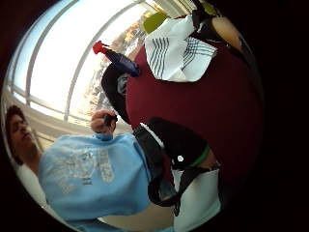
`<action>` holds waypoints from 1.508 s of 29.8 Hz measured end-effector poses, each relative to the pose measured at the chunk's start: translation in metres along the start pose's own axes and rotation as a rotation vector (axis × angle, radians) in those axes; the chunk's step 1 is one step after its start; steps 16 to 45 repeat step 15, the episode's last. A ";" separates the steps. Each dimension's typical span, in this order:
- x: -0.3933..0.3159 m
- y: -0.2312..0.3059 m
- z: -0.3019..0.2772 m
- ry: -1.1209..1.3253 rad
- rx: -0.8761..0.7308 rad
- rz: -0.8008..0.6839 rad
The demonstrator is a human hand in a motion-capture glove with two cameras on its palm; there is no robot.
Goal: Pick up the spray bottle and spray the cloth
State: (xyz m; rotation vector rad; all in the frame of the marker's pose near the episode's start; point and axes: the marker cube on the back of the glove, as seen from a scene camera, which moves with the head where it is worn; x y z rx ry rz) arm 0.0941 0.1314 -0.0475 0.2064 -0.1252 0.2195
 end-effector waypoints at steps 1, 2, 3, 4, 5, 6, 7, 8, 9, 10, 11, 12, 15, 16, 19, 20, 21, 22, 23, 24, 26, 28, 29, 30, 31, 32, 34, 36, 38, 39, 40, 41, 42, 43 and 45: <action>0.003 0.001 -0.002 0.014 0.003 -0.006; 0.006 0.002 -0.003 0.029 0.006 -0.014; 0.008 0.003 -0.005 0.042 0.008 -0.021; 0.009 0.004 -0.006 0.053 0.009 -0.025; 0.010 0.005 -0.006 0.061 0.008 -0.027; 0.010 0.006 -0.007 0.068 0.007 -0.026; 0.009 0.006 -0.007 0.074 0.005 -0.024; 0.009 0.006 -0.008 0.079 0.003 -0.022; 0.009 0.006 -0.009 0.084 0.000 -0.021; 0.010 0.005 -0.009 0.088 -0.001 -0.021; 0.010 0.004 -0.010 0.091 -0.002 -0.022; 0.010 0.003 -0.010 0.092 -0.003 -0.023; 0.010 0.002 -0.011 0.092 -0.002 -0.027; 0.010 0.002 -0.011 0.092 -0.002 -0.027; 0.010 0.002 -0.011 0.092 -0.002 -0.027; 0.010 0.002 -0.011 0.092 -0.002 -0.027; 0.010 0.002 -0.011 0.092 -0.002 -0.027; 0.010 0.002 -0.011 0.092 -0.002 -0.027; 0.010 0.002 -0.011 0.092 -0.002 -0.027; 0.010 0.002 -0.011 0.092 -0.002 -0.027; 0.010 0.002 -0.011 0.092 -0.002 -0.027; 0.010 0.002 -0.011 0.092 -0.002 -0.027; 0.010 0.002 -0.011 0.092 -0.002 -0.027; 0.010 0.002 -0.011 0.092 -0.002 -0.027; 0.010 0.002 -0.011 0.092 -0.002 -0.027; 0.010 0.002 -0.011 0.092 -0.002 -0.027; 0.010 0.002 -0.011 0.092 -0.002 -0.027; 0.010 0.002 -0.011 0.092 -0.002 -0.027; 0.010 0.002 -0.011 0.092 -0.002 -0.027; 0.010 0.002 -0.011 0.092 -0.002 -0.027; 0.010 0.002 -0.011 0.092 -0.002 -0.027; 0.010 0.002 -0.011 0.092 -0.002 -0.027; 0.010 0.002 -0.011 0.092 -0.002 -0.027; 0.010 0.002 -0.011 0.092 -0.002 -0.027; 0.010 0.002 -0.011 0.092 -0.002 -0.027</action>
